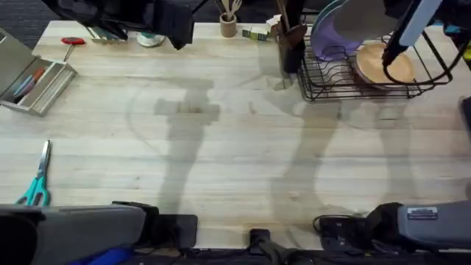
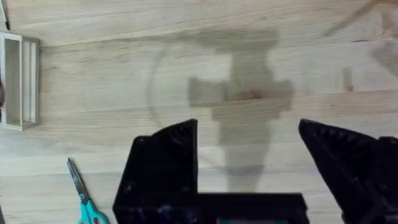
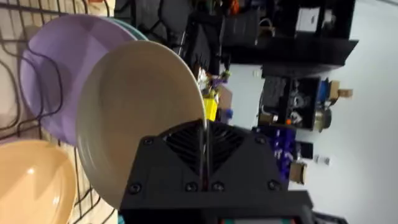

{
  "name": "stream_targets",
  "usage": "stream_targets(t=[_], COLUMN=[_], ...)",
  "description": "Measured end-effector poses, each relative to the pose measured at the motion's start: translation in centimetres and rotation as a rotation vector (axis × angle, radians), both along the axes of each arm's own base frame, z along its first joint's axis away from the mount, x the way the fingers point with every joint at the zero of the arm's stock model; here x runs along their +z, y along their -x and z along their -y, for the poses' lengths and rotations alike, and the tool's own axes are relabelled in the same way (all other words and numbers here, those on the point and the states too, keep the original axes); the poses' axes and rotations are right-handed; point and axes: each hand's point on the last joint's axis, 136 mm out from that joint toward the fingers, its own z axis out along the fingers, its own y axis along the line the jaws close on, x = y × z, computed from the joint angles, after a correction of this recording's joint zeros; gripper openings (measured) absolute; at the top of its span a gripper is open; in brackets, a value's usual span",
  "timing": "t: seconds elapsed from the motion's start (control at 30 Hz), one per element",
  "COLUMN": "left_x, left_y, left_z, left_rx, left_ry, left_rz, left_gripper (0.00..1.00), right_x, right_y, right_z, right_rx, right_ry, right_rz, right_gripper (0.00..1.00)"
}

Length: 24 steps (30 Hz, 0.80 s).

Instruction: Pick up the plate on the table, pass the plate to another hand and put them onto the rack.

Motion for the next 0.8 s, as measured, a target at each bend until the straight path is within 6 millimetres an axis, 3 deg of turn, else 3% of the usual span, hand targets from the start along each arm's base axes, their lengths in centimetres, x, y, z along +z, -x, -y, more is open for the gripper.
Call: stream_targets(t=[0.43,0.8], left_x=[0.0,0.0], left_y=[0.0,0.0], left_z=[0.0,0.0], left_rx=[0.0,0.0], left_ry=[0.0,0.0], left_rz=[0.0,0.0], left_gripper=[0.994,0.993], right_x=[-1.1,-1.4], right_y=[0.3,0.6], right_z=[-1.8,-2.1], right_rx=[0.113,0.138], right_ry=[-0.038,-0.034], right_rz=[-0.017,-0.027], right_gripper=[0.028,0.029])
